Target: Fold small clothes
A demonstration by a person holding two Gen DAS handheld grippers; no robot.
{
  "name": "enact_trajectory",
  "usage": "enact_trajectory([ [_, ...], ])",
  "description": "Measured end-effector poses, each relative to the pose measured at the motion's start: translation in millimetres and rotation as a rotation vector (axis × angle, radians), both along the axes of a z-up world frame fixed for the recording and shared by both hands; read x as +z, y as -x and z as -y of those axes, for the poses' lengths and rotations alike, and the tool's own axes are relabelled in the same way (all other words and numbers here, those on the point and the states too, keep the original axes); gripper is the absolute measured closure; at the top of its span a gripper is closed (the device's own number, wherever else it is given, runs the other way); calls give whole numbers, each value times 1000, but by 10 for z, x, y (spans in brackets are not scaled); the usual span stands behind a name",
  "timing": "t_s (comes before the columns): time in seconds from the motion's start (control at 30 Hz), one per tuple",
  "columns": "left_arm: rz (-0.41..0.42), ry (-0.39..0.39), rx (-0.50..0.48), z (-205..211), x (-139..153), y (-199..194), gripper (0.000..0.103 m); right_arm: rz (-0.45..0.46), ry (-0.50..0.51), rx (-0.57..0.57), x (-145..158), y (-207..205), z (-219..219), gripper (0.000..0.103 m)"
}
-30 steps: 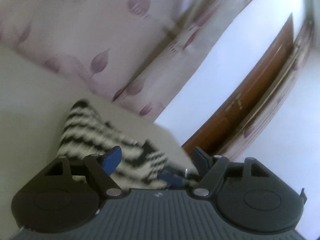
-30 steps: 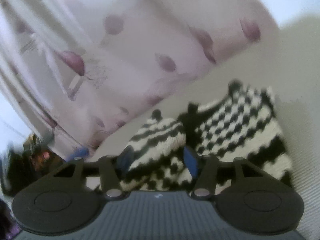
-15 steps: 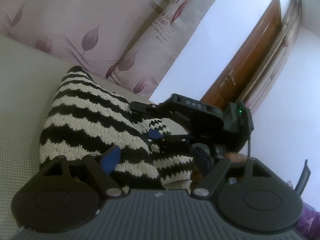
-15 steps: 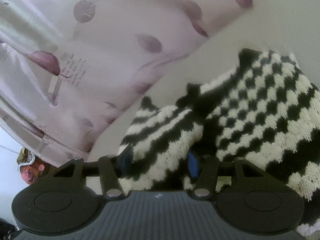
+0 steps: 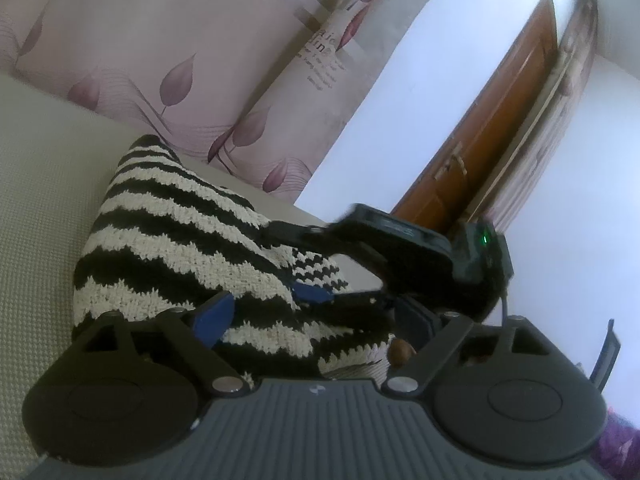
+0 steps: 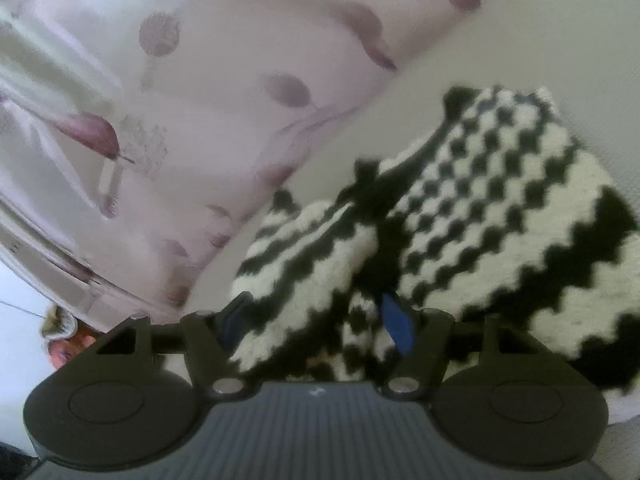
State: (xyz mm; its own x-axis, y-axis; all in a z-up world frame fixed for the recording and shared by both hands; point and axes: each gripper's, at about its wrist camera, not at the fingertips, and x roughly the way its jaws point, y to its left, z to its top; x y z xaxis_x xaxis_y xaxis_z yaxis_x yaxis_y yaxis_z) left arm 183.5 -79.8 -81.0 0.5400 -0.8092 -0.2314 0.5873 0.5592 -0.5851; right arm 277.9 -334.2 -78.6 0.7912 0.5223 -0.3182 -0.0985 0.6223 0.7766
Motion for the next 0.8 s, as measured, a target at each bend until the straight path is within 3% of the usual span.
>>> enact_trajectory([
  [0.03,5,-5,3,7,4,10,17,8,29,-5,22,-21,-58,56],
  [0.07,7,-8,4,15,9,13,17,22,64,1,44,-40,-109,85],
  [0.2,0,15,21,-57,117,36,17,81,142,-4,98,-79,-150,88],
  [0.4,20,68,80,-199,387,42,9,228,229,-10,570,-6,165,89],
  [0.57,18,54,77,-75,452,-22,8,219,317,-18,738,-39,507,89],
  [0.8,43,18,46,200,500,-120,9,190,484,-50,639,-35,867,89],
])
